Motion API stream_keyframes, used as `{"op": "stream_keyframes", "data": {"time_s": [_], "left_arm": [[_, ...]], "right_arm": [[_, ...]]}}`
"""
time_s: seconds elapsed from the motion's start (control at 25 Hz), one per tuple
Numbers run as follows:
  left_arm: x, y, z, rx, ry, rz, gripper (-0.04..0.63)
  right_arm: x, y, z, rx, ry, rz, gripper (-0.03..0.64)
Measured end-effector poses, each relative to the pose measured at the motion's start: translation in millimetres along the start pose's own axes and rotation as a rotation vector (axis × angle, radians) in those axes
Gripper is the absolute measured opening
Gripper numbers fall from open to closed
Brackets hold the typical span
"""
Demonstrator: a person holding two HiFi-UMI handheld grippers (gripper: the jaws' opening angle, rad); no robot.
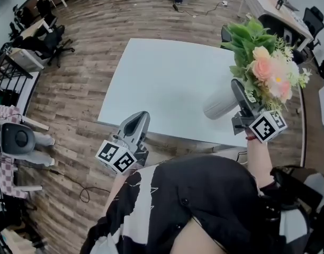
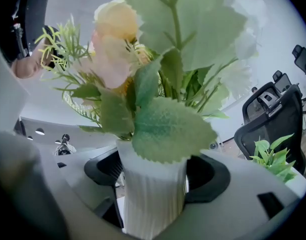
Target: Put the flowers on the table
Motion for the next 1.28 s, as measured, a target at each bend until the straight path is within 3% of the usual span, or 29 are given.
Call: {"op": "stream_keyframes", "data": {"time_s": [0.16,0.4,0.88,1.28], "left_arm": [[12.6,-3.5,-3.4,0.039,-0.023,-0.025,0.014],[64.6,-16.6,29.3,0.059,-0.031,-0.107,0.014],[55.8,-13.9,29.4,0.077,-0.023,-0.121,0.014],[57.2,-17.2,14.6,0.086,0.031,-0.102,0.014]], "right_arm": [[8.0,-6.9,-2.1,0.022,-0.041,0.006,0.368],[-6.9,-28.8,51.4,0.106,-0.083,-0.009,0.368],[-1.1,-28.4,52.9,0.105,-0.079,0.024,0.368],[-7.7,-37.4,63.3,0.055,-0.07,0.035,0.368]]}}
Point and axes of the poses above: the fingertips, and each gripper's own axes: z forward along the fingers, x to its left, y out of its top, the point moved 10 cm from there along -z, backward along the fingers
